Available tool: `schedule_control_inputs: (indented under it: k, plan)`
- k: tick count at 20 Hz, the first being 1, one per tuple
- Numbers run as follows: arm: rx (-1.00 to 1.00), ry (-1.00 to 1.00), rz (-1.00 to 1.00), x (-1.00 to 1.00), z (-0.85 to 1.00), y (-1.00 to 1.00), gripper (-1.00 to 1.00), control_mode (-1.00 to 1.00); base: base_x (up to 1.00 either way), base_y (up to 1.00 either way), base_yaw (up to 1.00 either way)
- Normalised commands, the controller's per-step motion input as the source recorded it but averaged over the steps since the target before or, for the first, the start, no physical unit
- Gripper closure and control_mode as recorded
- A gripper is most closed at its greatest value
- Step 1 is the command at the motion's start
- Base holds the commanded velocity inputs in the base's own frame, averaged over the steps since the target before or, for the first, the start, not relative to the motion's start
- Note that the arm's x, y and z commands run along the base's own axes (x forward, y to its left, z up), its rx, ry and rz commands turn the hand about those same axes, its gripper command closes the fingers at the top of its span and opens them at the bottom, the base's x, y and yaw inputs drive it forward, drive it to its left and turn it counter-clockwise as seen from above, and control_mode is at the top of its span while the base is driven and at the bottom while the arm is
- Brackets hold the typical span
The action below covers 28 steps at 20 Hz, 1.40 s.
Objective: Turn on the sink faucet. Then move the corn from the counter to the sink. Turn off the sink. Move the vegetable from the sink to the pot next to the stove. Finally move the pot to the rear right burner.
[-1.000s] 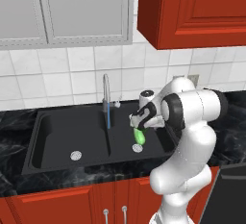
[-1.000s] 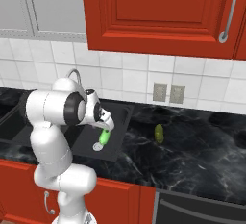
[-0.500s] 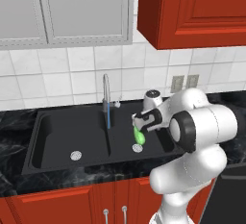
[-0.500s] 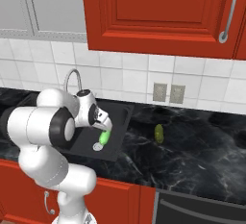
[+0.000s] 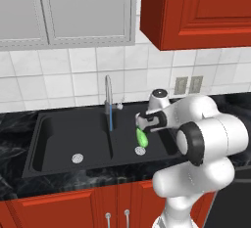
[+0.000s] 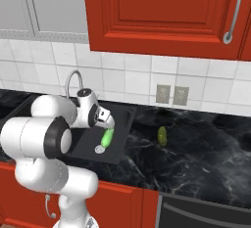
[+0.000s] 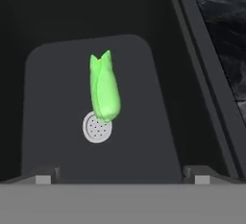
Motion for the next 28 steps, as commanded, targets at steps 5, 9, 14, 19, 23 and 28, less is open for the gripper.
schedule_control_inputs:
  k: [5, 9, 14, 19, 23, 28]
  plan:
    - [0.0, -0.14, 0.15, -0.14, 0.43, 0.0, -1.0, -1.0, 0.0, 0.0, 0.0]
    - [0.0, -0.19, 0.18, -0.32, 0.38, 0.0, -1.0, -1.0, 0.0, 0.0, 0.0]
    - [0.0, -0.22, 0.2, -0.31, 0.32, 0.0, -1.0, -1.0, 0.0, 0.0, 0.0]
    - [0.0, -0.24, 0.19, -0.07, 0.23, 0.0, -1.0, -1.0, 0.0, 0.0, 0.0]
    - [0.02, -0.09, 0.14, 0.0, 0.0, -0.05, -1.0, -1.0, 0.0, 0.0, 0.0]
    - [0.03, -0.01, 0.18, 0.16, 0.09, -0.02, -1.0, -1.0, 0.0, 0.0, 0.0]
